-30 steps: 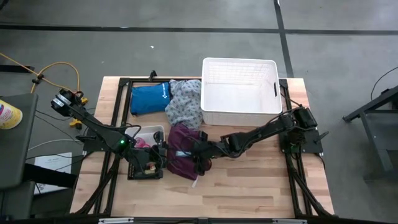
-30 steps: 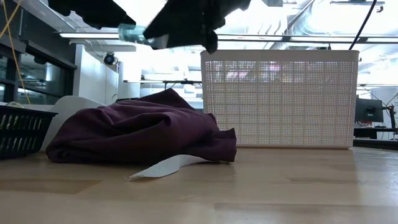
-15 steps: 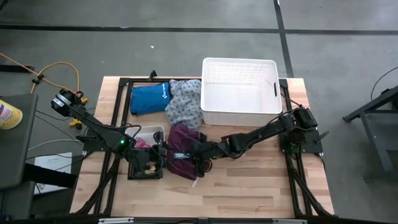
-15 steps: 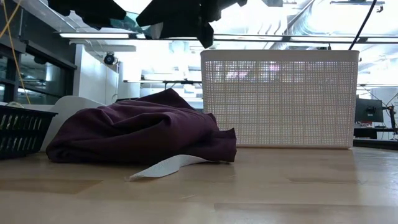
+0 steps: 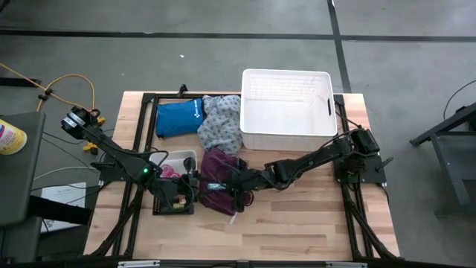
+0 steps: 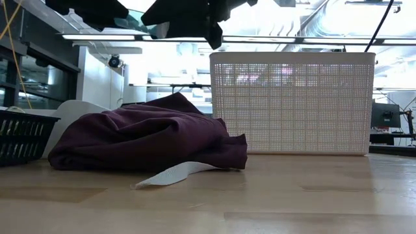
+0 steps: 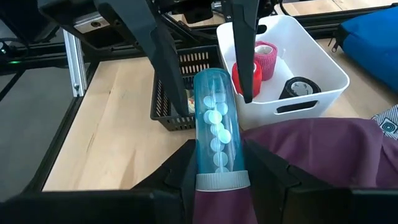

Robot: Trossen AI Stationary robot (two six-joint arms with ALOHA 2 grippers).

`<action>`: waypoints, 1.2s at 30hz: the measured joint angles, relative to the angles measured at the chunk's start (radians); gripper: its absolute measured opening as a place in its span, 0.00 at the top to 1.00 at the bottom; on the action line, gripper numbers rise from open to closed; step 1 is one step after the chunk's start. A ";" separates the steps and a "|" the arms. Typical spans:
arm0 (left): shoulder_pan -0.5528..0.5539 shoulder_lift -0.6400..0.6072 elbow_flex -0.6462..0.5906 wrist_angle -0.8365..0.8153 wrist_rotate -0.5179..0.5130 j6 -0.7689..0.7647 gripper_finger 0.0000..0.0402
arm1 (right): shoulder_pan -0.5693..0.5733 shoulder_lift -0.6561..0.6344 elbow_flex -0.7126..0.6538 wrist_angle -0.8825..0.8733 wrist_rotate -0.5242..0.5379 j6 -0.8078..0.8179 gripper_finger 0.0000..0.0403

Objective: Pick & place medical supplies in basket/bin
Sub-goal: Put the blue pill bottle into the black bin

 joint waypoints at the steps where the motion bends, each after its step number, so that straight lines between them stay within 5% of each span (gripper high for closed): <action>1: 0.000 0.000 0.000 0.000 0.000 0.000 0.59 | 0.000 0.000 0.000 0.000 0.000 0.000 0.74; 15: 0.000 0.000 0.000 0.000 0.003 -0.002 0.76 | 0.000 0.000 0.000 0.000 -0.001 0.000 0.74; 27: 0.000 0.000 0.000 -0.004 0.001 -0.002 0.76 | -0.001 0.000 0.000 0.000 -0.008 0.000 0.74; 36: 0.000 0.000 0.000 -0.007 -0.002 -0.002 0.76 | 0.000 0.000 0.000 -0.001 -0.008 0.001 0.65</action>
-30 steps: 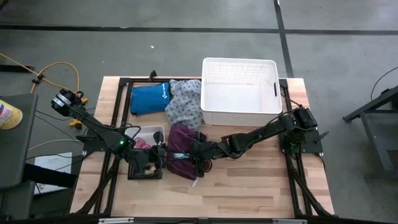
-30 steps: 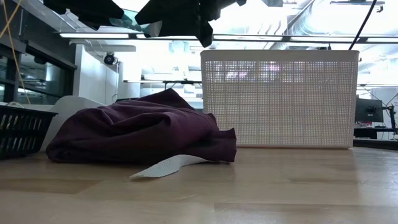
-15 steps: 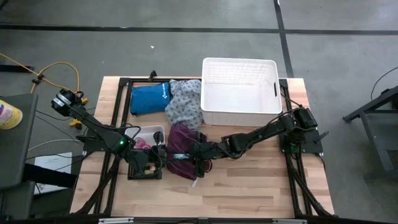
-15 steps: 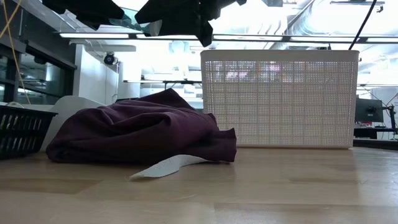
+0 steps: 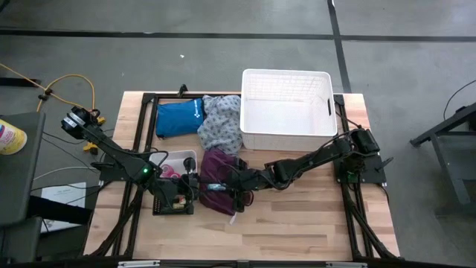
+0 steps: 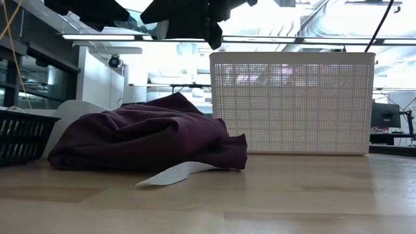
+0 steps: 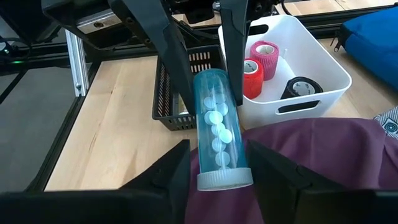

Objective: Pick & place medical supplies in basket/bin
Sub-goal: Put the blue pill bottle into the black bin

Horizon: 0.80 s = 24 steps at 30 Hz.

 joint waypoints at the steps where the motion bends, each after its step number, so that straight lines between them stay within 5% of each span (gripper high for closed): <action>1: 0.000 0.000 0.000 0.000 0.000 0.000 0.76 | 0.000 0.000 0.000 0.000 0.000 0.000 0.64; 24: 0.000 0.000 0.000 0.001 0.000 0.000 0.76 | -0.001 0.000 0.000 -0.139 0.008 0.062 0.48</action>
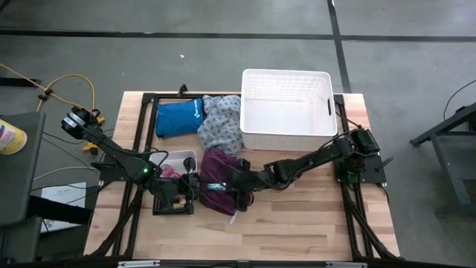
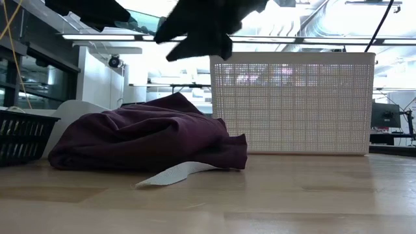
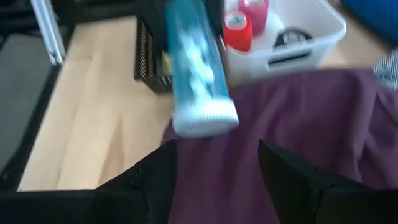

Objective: Pick & place medical supplies in basket/bin
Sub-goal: Put the blue pill bottle into the black bin

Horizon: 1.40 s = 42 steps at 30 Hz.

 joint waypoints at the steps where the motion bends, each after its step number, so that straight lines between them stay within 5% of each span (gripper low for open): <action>1: 0.000 0.000 0.000 0.000 0.000 0.000 0.76 | 0.000 0.000 0.000 -0.020 0.000 0.015 0.48; 11: 0.000 0.000 0.000 0.000 0.001 0.000 0.76 | 0.002 0.000 0.000 -0.258 -0.003 0.127 0.48; 30: -0.021 0.000 0.000 0.000 0.003 -0.006 0.76 | 0.011 0.000 0.000 -0.287 -0.006 0.119 0.48; 42: -0.034 0.000 0.000 0.000 0.002 -0.008 0.76 | 0.030 -0.086 0.000 -0.450 0.122 0.045 0.48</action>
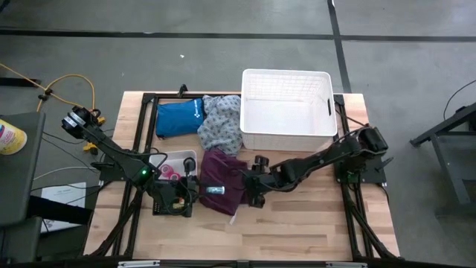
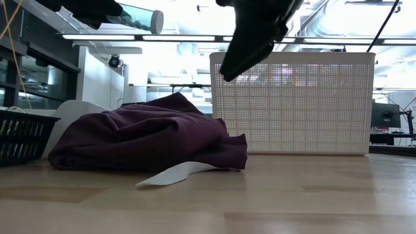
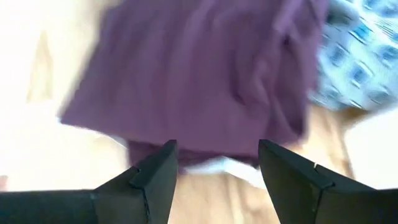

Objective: Pick & place medical supplies in basket/bin
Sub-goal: Put the blue pill bottle into the black bin

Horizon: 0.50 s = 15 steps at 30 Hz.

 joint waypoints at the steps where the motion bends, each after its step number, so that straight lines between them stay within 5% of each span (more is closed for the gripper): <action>1: 0.000 0.000 0.000 0.000 -0.001 0.000 0.76 | -0.002 -0.012 0.000 -0.031 0.011 0.000 0.48; 8: 0.000 0.000 0.000 0.000 -0.001 -0.004 0.76 | -0.006 -0.085 -0.025 -0.132 0.088 -0.018 0.48; 15: 0.000 0.000 0.000 -0.004 -0.001 0.000 0.76 | -0.005 -0.327 -0.238 -0.121 0.134 0.078 0.48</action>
